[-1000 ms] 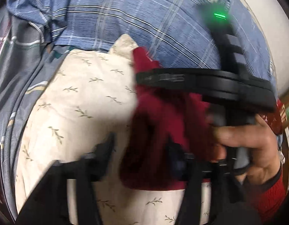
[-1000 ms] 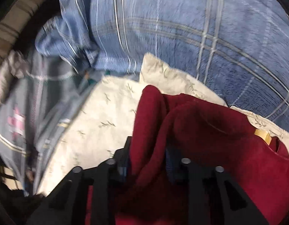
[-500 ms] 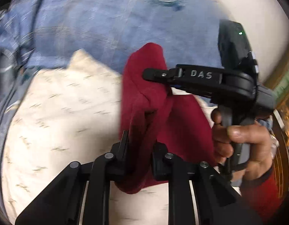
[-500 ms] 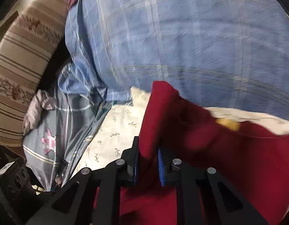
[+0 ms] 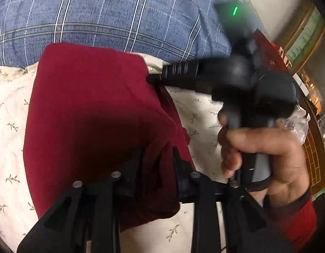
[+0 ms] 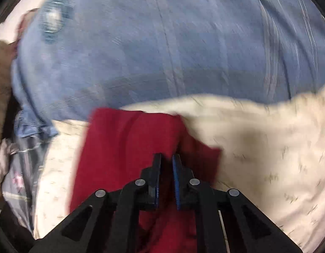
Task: Fold small clothes
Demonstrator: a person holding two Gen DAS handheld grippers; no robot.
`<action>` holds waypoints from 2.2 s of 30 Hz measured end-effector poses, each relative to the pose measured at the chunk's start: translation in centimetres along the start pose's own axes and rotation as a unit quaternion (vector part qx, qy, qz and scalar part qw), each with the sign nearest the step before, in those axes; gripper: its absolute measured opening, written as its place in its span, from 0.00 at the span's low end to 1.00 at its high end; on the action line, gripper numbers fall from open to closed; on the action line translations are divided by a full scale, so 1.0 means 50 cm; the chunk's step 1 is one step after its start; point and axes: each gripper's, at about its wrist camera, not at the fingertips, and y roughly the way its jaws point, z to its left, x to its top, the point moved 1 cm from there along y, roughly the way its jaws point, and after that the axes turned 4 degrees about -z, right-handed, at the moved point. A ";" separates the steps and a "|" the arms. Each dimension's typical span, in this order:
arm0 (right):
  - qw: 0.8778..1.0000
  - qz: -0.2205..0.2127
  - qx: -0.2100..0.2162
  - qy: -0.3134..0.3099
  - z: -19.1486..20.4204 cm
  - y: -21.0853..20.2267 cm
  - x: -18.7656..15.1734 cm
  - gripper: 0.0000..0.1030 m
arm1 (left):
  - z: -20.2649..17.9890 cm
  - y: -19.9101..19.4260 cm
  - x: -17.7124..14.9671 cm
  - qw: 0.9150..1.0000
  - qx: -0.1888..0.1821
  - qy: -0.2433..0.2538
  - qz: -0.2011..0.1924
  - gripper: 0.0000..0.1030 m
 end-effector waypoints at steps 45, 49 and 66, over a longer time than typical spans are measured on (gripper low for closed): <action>0.992 -0.036 0.093 0.072 -0.040 -0.025 -0.120 0.54 | 0.206 0.006 0.020 0.995 0.001 -0.104 -0.007 0.75; 0.994 -0.055 0.092 0.036 0.006 -0.082 -0.119 0.40 | 0.185 -0.059 0.022 0.996 0.001 -0.088 -0.008 0.55; 0.990 -0.077 0.120 0.014 0.146 -0.230 -0.234 0.64 | 0.225 -0.278 -0.142 0.986 0.131 -0.086 -0.052 0.68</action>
